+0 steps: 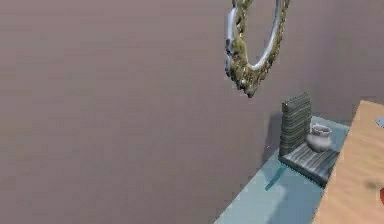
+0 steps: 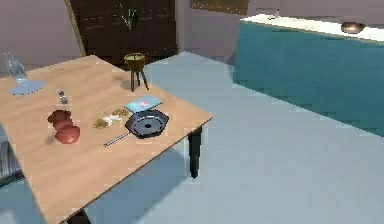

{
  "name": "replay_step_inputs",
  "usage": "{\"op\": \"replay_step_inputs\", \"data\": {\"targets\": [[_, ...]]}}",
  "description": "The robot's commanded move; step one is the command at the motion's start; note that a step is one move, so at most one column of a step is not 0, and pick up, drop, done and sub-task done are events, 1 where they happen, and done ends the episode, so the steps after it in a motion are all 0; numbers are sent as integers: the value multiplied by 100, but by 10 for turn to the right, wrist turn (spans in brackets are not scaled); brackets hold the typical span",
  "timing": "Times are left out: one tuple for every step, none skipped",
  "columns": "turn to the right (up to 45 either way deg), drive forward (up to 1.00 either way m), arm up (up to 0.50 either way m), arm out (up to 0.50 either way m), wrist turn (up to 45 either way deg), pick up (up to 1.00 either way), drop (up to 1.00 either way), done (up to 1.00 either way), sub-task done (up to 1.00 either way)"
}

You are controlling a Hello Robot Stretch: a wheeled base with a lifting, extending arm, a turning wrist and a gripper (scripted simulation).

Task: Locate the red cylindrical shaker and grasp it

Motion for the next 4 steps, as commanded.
{"op": "replay_step_inputs", "data": {"targets": [[-300, 0, 0, 0, 0, 0, 0, 0, 0], [450, 0, 0, 0, 0, 0, 0, 0, 0], [0, 70, 0, 0, 0, 0, 0, 0, 0], [90, 0, 0, 0, 0, 0, 0, 0, 0]]}}
